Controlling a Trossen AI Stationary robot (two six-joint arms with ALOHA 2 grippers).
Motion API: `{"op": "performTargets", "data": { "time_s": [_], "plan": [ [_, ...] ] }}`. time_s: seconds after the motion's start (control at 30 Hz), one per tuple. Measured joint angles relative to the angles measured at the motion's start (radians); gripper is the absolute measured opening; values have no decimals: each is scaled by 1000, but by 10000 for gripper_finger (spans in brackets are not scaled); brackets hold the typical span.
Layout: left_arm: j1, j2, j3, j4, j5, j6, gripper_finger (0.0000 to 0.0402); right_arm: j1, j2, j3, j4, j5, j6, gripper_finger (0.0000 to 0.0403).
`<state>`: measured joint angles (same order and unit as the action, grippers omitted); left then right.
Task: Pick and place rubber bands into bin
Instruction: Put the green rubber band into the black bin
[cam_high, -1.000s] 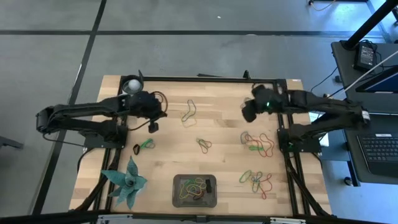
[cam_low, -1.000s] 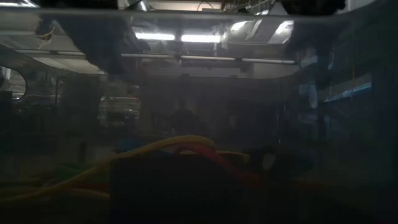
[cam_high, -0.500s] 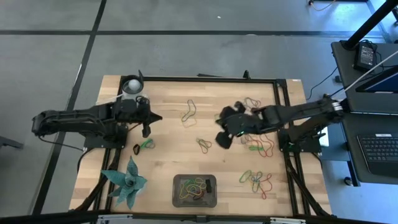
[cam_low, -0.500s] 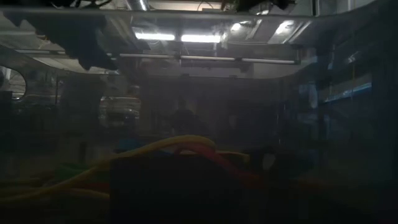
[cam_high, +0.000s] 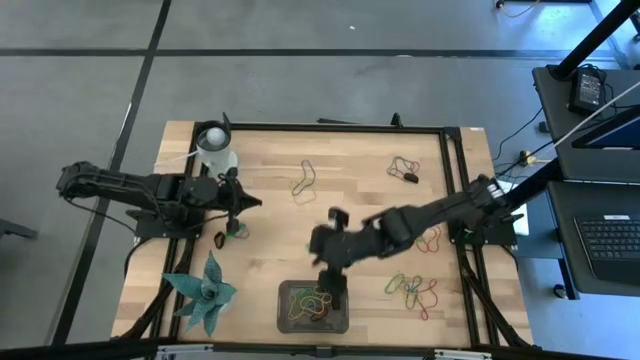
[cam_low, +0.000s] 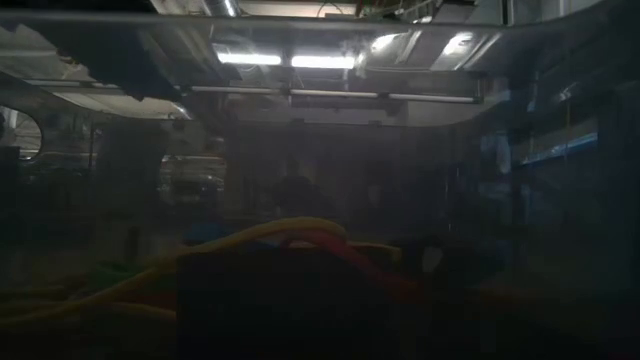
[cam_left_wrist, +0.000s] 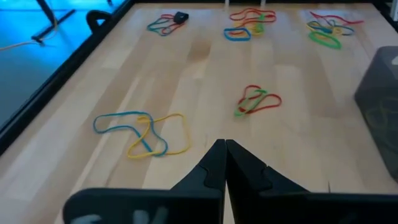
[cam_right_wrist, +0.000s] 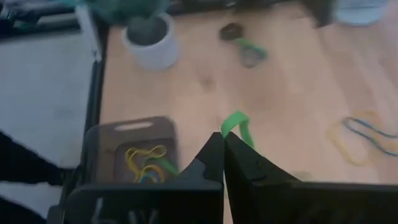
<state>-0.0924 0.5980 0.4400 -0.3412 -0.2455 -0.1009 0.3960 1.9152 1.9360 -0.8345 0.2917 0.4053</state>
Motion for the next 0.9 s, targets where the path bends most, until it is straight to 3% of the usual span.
{"op": "performTargets", "data": {
  "time_s": [0.23, 0.9],
  "plan": [
    [-23, 0, 0, 0, 0, 0, 2, 28, 55, 5, -13, -50, 51, 0],
    [-82, 0, 0, 0, -17, -19, 2, 101, 94, 6, 5, -58, 103, 0]
  ]
}}
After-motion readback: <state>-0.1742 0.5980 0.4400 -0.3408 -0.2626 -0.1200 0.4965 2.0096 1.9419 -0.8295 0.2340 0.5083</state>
